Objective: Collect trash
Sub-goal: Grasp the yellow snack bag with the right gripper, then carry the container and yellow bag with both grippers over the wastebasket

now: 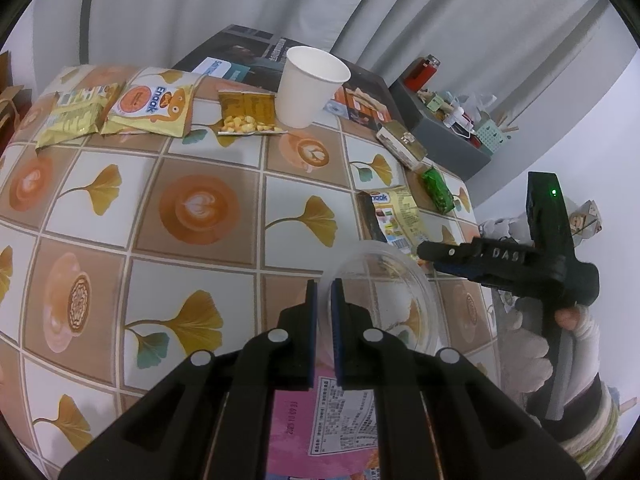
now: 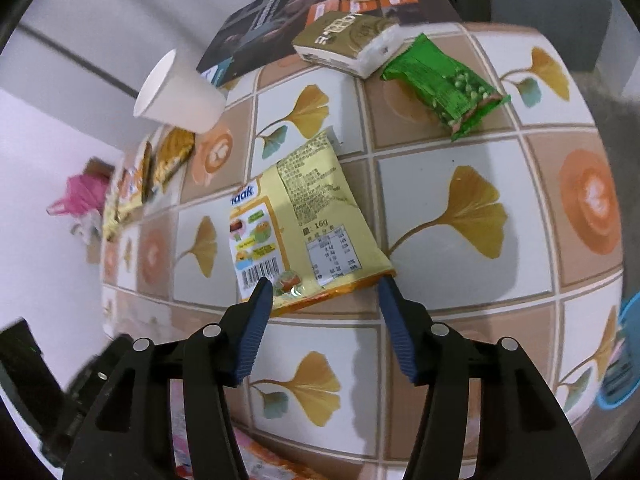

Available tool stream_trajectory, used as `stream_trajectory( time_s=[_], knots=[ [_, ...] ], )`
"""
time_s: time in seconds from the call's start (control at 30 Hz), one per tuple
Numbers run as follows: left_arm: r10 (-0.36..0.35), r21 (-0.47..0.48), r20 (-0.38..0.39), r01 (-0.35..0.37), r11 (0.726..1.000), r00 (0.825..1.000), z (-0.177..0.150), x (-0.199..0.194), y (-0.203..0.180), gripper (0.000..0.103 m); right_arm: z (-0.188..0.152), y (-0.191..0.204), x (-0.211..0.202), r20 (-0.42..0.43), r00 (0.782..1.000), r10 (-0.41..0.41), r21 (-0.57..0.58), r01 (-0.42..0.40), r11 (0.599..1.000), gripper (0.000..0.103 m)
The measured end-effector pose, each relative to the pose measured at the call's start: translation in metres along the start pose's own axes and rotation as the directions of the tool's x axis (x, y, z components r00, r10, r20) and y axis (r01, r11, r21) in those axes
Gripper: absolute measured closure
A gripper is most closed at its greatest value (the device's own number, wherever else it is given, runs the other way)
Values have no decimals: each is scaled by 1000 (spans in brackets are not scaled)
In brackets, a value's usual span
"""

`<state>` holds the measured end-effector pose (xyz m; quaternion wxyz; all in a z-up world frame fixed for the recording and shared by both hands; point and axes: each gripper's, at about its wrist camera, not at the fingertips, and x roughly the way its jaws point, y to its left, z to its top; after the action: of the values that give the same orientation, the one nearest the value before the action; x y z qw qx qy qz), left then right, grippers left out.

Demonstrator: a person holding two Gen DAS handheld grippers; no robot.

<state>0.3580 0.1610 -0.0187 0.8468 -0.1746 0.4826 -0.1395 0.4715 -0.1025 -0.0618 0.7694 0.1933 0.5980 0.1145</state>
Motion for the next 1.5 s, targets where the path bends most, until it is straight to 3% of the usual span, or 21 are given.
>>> stream_trajectory(
  time_s=[0.1, 0.17, 0.37, 0.43, 0.5, 0.53, 0.8, 1.03, 1.33, 1.5],
  knots=[
    [-2, -6, -1, 2, 1000, 1000, 0, 1, 0, 97, 4, -7, -1, 0, 999, 38, 66, -38, 997, 49],
    [-3, -6, -1, 3, 1000, 1000, 0, 1, 0, 97, 7, -8, -1, 12, 1000, 22, 88, -23, 996, 52],
    [-2, -6, 0, 2, 1000, 1000, 0, 1, 1, 97, 7, 0, -1, 37, 994, -105, 64, 103, 993, 83],
    [-2, -6, 2, 2, 1000, 1000, 0, 0, 1, 97, 9, -1, 0, 38, 994, -106, 72, 103, 992, 90],
    [-3, -9, 4, 3, 1000, 1000, 0, 0, 0, 97, 9, -3, 3, 35, 995, -95, 77, 92, 993, 91],
    [-4, -10, 6, 4, 1000, 1000, 1, 0, 0, 97, 10, -4, 2, 36, 995, -91, 77, 88, 993, 98],
    [-18, -5, 39, 18, 1000, 999, 6, -8, -8, 97, 5, -11, -14, 78, 997, -24, 75, 18, 997, 101],
    [-22, 20, 51, 21, 1000, 998, 8, -19, -24, 97, -3, -19, -52, 138, 990, 6, 60, -14, 998, 101],
    [-49, 98, 60, 43, 994, 997, -2, -41, -80, 97, -35, -53, -120, 221, 974, 50, 61, -65, 996, 101],
    [-81, 169, 43, 73, 983, 996, -14, -44, -131, 97, -63, -93, -165, 272, 961, 53, 87, -79, 993, 101]
  ],
)
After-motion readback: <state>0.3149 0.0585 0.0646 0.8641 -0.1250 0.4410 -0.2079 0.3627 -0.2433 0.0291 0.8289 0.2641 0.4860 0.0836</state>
